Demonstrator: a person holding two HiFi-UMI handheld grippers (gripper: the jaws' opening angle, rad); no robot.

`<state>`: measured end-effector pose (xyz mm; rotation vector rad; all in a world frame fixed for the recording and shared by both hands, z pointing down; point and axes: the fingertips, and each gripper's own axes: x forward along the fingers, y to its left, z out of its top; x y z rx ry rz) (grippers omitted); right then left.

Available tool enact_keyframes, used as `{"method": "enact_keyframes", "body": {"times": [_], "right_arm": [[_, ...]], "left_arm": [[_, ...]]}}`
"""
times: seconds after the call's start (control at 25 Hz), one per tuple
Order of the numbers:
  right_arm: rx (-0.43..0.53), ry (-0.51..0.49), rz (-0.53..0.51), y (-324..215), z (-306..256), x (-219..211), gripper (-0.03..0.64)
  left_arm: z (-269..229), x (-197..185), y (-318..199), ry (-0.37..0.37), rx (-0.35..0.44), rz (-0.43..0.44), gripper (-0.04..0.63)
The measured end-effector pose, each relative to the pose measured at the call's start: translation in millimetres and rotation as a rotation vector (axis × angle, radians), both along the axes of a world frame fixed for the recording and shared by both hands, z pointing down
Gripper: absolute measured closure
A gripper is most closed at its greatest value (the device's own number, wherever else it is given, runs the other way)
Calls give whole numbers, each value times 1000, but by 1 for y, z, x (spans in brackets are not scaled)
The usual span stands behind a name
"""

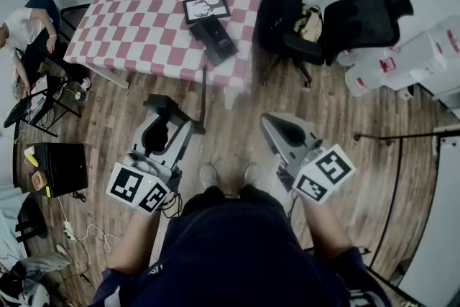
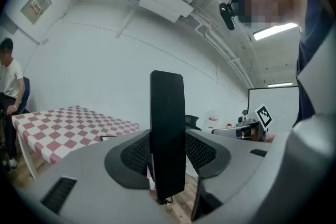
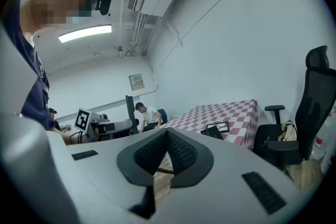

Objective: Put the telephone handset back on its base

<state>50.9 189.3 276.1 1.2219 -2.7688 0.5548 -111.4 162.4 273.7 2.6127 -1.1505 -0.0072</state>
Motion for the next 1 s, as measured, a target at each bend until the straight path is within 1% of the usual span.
{"method": "enact_keyframes", "body": {"times": [0.4,0.56,0.84,1.0], "right_arm": [[13,-7,-19,-6,-2,5,601],[-3,-15,-28,-5,2,13,601],[-48,-43,-61,-2,17,47,600],[-56,-56,-78,0,23,78,600]], "left_arm": [[1,11,-4,-9,-1,0,374],[1,18,-2,-16,1,-10,374],[7,43,3,-31,-9,-63,374],[14,65,7,-63,-11,-84,374]]}}
